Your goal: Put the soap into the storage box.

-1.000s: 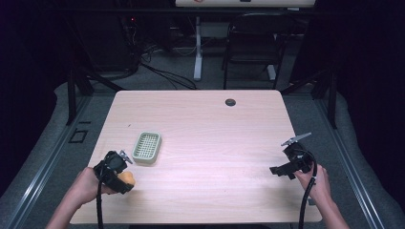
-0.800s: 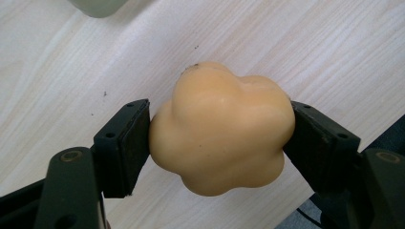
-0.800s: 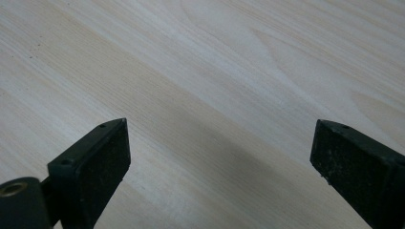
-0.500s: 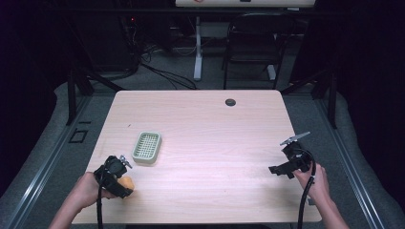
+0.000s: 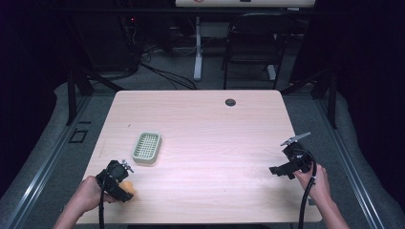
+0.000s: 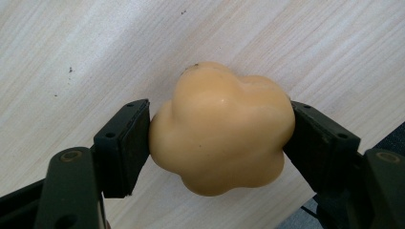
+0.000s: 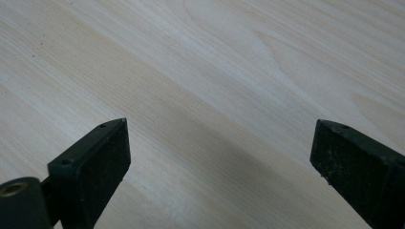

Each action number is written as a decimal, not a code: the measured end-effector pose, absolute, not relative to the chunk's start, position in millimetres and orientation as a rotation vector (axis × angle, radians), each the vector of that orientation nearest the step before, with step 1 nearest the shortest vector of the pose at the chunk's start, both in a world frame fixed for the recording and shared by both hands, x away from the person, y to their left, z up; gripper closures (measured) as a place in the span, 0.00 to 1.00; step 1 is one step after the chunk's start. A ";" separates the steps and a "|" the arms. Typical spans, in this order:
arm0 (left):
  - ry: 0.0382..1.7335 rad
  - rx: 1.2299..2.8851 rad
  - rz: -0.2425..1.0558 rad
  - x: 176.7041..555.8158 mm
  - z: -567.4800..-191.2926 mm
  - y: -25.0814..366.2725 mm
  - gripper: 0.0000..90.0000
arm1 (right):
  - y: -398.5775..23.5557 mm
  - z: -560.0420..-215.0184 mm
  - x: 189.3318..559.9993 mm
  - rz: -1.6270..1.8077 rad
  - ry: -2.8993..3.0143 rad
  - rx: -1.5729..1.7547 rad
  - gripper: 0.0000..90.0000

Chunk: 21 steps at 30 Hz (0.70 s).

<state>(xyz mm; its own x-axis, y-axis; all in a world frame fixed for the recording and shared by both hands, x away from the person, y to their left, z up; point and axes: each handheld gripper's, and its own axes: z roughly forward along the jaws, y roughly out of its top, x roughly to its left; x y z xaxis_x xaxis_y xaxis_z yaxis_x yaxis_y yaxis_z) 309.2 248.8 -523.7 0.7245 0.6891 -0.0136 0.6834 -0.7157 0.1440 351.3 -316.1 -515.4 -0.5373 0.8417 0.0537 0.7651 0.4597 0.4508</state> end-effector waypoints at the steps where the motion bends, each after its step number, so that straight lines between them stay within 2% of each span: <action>1: 1.117 2.788 0.064 309.1 -524.3 248.5 0.30 | -315.9 -515.8 351.5 0.640 2.532 1.408 0.07; 13: 1.100 2.847 0.029 309.3 -529.5 241.5 0.30 | -315.9 -514.9 349.9 0.657 2.519 1.416 0.07; 21: 1.103 2.850 0.051 310.3 -532.2 237.2 0.30 | -315.8 -515.6 350.6 0.662 2.524 1.413 0.07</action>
<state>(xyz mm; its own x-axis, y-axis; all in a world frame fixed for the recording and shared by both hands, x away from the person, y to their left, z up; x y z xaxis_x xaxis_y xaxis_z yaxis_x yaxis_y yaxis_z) 310.3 237.2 -532.2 0.7393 0.6734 0.0004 0.6706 -0.7363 0.0910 350.6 -315.8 -515.6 -0.5347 0.8427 0.0633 0.7651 0.4510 0.4595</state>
